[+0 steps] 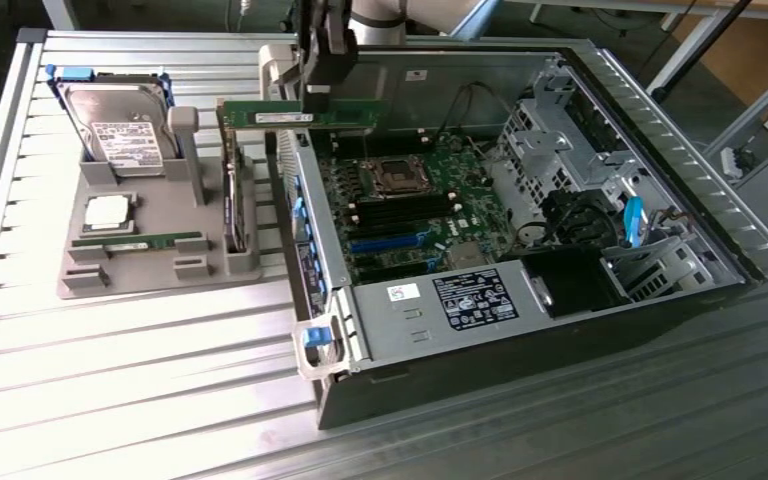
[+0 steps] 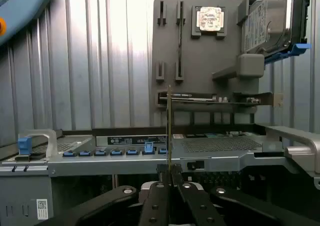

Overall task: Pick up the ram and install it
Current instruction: 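Pick up the ram and move it above insertion slot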

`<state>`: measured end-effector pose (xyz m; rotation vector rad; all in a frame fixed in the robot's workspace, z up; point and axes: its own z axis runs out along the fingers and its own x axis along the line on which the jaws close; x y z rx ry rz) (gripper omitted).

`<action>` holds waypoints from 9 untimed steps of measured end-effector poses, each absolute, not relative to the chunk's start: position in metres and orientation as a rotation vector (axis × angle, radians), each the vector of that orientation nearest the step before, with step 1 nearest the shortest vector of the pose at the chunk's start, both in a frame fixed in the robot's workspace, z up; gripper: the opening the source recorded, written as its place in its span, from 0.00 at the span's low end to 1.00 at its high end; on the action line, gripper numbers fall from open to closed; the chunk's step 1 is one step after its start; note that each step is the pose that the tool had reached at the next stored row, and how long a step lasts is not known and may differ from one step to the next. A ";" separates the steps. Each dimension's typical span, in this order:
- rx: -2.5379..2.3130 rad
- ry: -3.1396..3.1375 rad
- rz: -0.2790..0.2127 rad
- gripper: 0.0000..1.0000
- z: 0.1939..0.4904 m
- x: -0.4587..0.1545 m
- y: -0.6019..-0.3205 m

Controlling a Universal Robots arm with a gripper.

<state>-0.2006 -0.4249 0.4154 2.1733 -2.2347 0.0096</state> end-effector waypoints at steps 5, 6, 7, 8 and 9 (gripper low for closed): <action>2.172 -2.233 0.007 0.11 0.414 -0.173 -0.425; 2.172 -2.233 0.006 0.11 0.414 -0.170 -0.425; 2.172 -2.233 0.006 0.11 0.414 -0.167 -0.425; 2.171 -2.233 0.005 0.11 0.414 -0.163 -0.425; 2.171 -2.233 0.005 0.11 0.414 -0.160 -0.425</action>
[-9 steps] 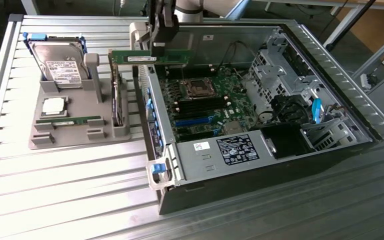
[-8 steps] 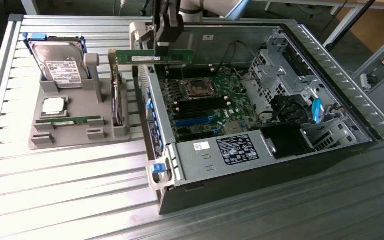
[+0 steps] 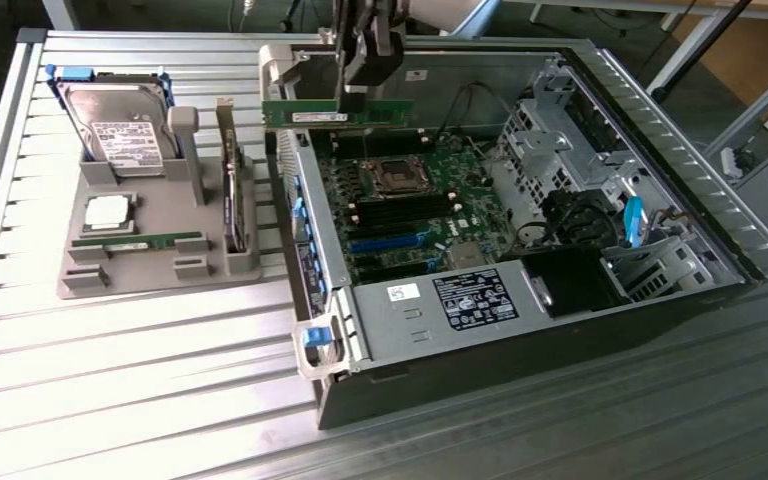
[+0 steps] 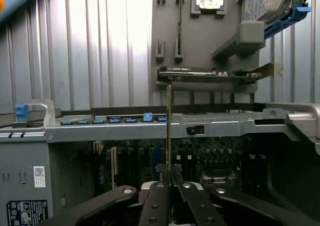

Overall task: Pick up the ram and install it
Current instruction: 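Pick up the ram and move it above insertion slot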

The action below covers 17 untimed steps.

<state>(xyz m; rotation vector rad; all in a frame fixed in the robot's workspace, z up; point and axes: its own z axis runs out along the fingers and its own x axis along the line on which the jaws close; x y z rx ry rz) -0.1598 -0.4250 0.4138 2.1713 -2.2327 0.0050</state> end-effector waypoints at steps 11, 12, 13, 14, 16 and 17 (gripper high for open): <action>2.166 -2.227 -0.006 0.11 0.412 -0.074 -0.422; 2.166 -2.227 -0.006 0.11 0.412 -0.073 -0.420; 2.167 -2.226 -0.006 0.11 0.412 -0.072 -0.417; 2.168 -2.225 -0.006 0.11 0.412 -0.072 -0.413; 2.168 -2.224 -0.007 0.11 0.411 -0.058 -0.409; 2.168 -2.224 -0.007 0.11 0.411 -0.053 -0.408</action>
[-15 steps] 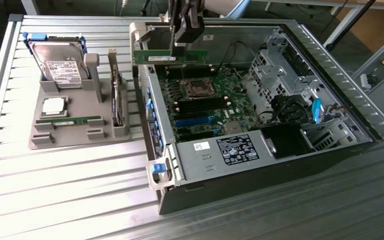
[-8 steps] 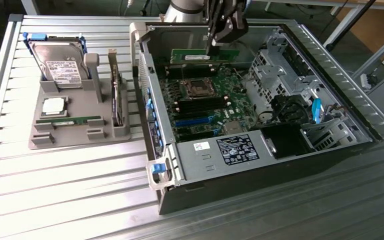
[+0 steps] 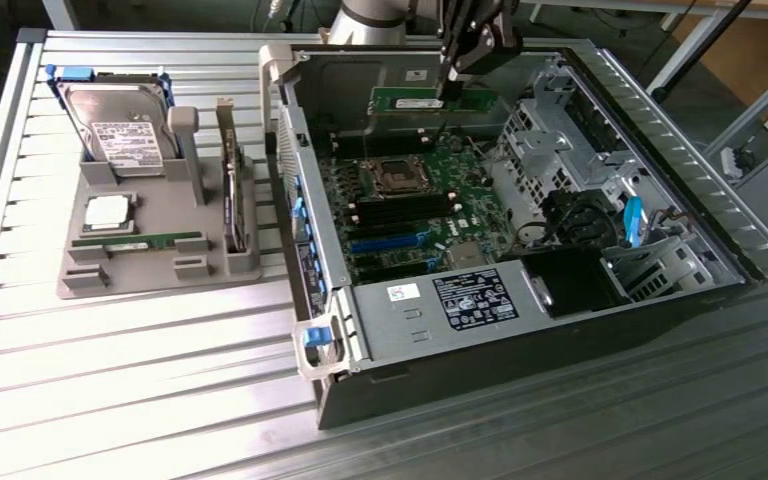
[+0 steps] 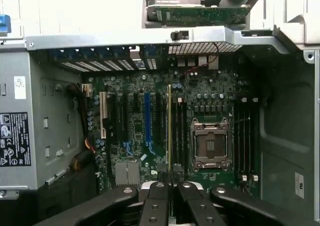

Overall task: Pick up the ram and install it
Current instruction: 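Pick up the ram and move it above insertion slot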

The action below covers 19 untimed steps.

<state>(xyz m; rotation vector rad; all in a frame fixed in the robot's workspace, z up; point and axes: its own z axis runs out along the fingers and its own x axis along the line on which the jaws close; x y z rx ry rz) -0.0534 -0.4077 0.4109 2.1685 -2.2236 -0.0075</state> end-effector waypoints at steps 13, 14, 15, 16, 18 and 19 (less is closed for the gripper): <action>2.169 -2.224 -0.008 0.11 0.388 -0.049 -0.396; 2.169 -2.224 -0.008 0.11 0.381 -0.049 -0.396; 2.168 -2.224 -0.008 0.11 0.378 -0.049 -0.396; 2.168 -2.223 -0.008 0.11 0.377 -0.044 -0.396; 2.168 -2.223 -0.009 0.11 0.376 -0.036 -0.396; 2.168 -2.223 -0.009 0.11 0.375 -0.035 -0.396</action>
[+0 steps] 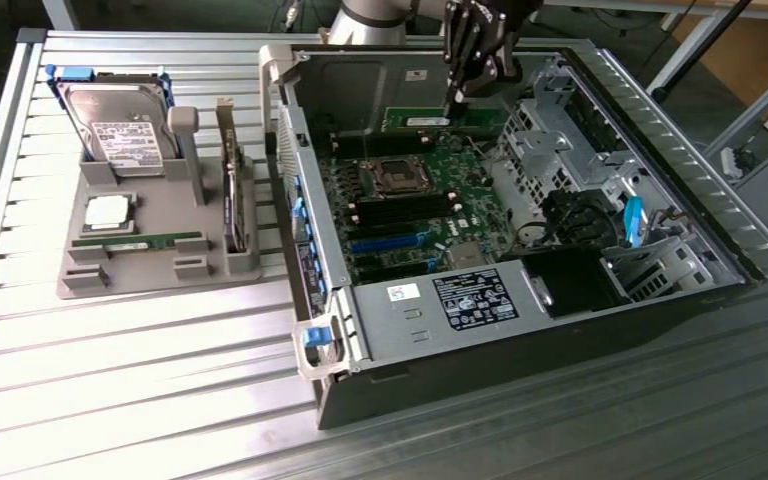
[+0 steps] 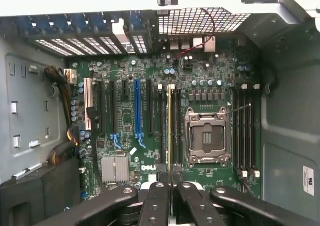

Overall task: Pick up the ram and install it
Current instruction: 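Pick up the ram and move it above insertion slot, then insert the ram into the slot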

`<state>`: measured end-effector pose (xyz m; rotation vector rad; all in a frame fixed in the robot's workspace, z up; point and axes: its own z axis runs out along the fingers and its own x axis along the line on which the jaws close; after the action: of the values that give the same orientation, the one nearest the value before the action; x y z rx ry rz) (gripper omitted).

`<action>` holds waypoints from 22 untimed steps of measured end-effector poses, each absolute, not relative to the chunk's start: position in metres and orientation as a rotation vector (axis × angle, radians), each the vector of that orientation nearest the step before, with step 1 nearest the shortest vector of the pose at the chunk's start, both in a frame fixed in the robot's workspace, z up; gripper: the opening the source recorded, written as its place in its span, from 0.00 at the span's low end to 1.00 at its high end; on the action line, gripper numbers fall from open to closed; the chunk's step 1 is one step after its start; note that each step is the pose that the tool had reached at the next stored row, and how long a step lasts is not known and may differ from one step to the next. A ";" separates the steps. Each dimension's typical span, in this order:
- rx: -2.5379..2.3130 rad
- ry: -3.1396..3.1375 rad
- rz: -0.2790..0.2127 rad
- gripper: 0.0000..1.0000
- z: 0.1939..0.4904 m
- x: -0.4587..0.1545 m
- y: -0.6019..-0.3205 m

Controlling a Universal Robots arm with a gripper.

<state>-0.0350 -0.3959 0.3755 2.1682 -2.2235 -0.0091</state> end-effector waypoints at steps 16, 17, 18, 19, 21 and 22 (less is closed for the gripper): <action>2.168 -2.223 -0.010 0.11 0.352 -0.030 -0.396; 2.168 -2.224 -0.010 0.11 0.348 -0.031 -0.396; 2.177 -2.232 -0.029 0.11 0.347 -0.031 -0.396; 2.193 -2.248 -0.068 0.11 0.346 -0.031 -0.396; 2.215 -2.269 -0.120 0.11 0.344 -0.031 -0.397; 2.215 -2.269 -0.120 0.11 0.339 -0.031 -0.398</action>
<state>-0.0315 -0.3975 0.3385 2.2148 -2.2689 -0.1199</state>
